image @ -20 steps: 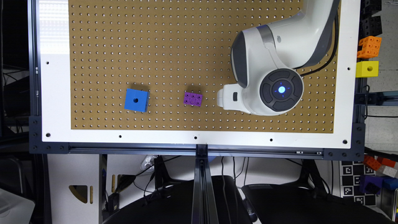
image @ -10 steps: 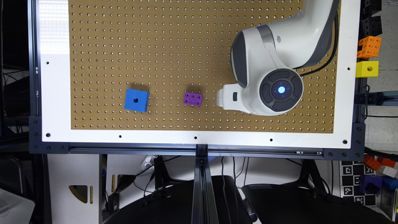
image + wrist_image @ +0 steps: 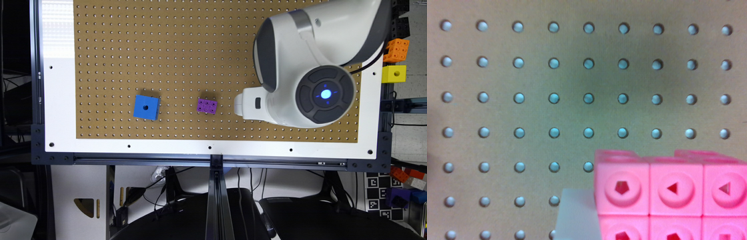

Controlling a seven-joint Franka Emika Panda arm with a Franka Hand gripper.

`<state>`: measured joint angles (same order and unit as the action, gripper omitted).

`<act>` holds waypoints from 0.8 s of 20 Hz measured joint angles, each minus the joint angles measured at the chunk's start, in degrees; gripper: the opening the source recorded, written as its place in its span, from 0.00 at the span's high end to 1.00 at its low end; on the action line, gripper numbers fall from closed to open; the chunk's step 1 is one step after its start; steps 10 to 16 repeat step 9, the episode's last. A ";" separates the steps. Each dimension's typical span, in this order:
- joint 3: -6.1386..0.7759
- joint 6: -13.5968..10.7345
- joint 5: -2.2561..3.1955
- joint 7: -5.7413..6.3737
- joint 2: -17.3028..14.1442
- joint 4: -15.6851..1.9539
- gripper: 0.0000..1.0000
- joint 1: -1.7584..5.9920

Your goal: Pick up pink block.

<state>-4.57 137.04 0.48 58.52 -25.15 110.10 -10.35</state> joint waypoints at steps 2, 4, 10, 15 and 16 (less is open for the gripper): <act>0.00 -1.39 0.00 0.00 1.44 -0.01 1.00 0.00; 0.00 -2.33 0.00 0.00 2.32 -0.01 1.00 0.00; 0.00 -2.41 0.00 0.00 2.42 0.02 1.00 0.00; 0.00 -2.41 0.00 0.00 2.42 0.02 1.00 0.00; 0.00 -2.41 0.00 0.00 2.42 0.02 1.00 0.00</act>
